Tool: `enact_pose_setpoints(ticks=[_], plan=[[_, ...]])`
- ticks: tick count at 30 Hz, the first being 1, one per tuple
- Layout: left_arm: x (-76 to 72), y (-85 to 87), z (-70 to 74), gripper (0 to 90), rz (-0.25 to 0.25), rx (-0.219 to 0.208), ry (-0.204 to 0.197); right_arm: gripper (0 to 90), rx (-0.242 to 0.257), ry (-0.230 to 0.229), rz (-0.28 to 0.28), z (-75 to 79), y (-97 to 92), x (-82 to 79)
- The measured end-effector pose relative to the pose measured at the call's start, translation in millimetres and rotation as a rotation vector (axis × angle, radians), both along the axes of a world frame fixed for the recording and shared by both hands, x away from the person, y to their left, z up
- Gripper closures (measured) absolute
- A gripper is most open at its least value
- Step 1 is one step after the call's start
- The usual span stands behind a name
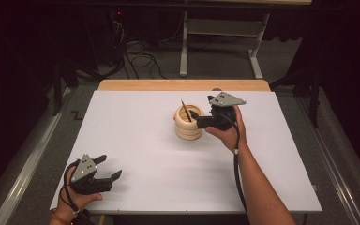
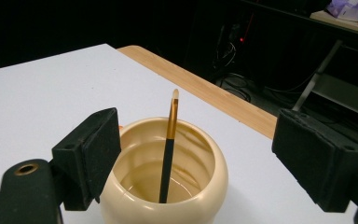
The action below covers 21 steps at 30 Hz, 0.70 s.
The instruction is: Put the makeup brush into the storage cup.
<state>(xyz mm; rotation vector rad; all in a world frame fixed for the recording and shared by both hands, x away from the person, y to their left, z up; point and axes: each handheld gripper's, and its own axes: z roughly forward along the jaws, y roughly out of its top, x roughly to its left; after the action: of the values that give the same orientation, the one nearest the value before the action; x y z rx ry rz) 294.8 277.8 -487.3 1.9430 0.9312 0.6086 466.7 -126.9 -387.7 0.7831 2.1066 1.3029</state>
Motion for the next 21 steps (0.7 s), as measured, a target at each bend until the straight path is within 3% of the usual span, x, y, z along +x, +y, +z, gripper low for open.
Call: enact_pose_setpoints(ticks=[21], plan=[[0.0,-0.6,-0.1,21.7,-0.003,0.003,0.000,18.0,-0.027,-0.013,-0.011,1.0,-13.0,-7.7]])
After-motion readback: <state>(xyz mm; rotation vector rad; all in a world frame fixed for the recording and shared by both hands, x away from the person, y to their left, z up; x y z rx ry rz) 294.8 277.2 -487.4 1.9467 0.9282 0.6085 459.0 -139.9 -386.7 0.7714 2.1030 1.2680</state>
